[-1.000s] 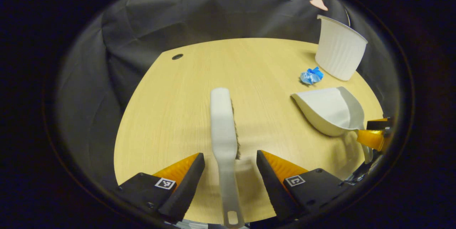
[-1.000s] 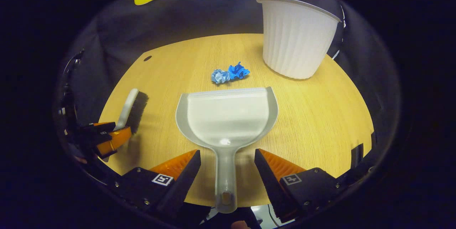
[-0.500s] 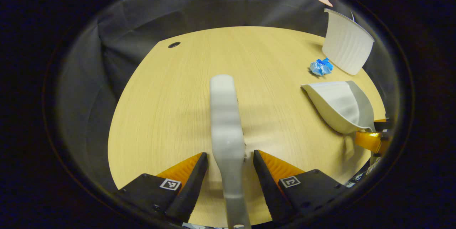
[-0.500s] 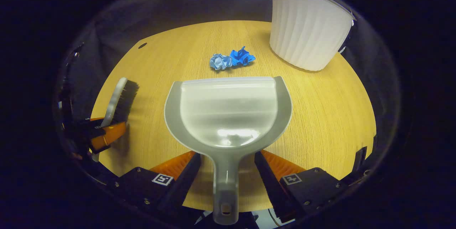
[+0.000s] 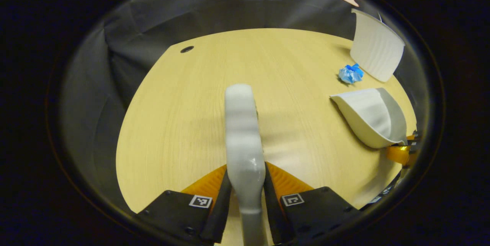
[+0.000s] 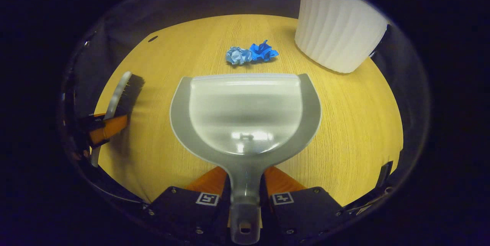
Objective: Pick up the small broom and dustpan from the desktop, sweep the trash into the dustpan with the broom, and then empty the trash into the garbage bin.
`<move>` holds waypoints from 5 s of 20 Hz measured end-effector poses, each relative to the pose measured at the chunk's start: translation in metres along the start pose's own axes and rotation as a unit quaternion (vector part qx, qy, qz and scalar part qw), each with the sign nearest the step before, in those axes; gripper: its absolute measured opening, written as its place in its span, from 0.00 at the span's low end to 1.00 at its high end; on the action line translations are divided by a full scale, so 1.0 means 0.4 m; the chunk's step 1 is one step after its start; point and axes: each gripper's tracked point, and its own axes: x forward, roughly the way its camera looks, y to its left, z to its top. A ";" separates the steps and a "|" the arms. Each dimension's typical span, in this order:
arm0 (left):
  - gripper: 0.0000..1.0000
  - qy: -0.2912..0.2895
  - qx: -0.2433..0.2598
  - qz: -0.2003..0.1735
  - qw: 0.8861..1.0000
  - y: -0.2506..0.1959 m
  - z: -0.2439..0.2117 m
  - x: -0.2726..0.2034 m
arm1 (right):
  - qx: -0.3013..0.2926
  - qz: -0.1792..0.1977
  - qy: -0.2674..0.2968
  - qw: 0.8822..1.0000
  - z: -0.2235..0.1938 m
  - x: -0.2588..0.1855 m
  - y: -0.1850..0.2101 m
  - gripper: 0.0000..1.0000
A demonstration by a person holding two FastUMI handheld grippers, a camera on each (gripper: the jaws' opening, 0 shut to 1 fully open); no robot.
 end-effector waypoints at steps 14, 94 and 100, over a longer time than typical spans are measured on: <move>0.42 -0.020 0.051 -0.024 0.998 -0.072 0.157 0.021 | -0.037 0.023 -0.010 0.999 -0.003 -0.009 -0.086 0.29; 0.44 -0.065 -0.052 -0.055 0.995 0.043 -0.070 -0.102 | -0.090 0.141 -0.117 0.979 0.163 0.049 -0.194 0.29; 0.42 -0.063 -0.064 -0.058 0.994 0.033 -0.069 -0.102 | 0.022 0.192 -0.169 0.967 0.182 0.032 -0.138 0.29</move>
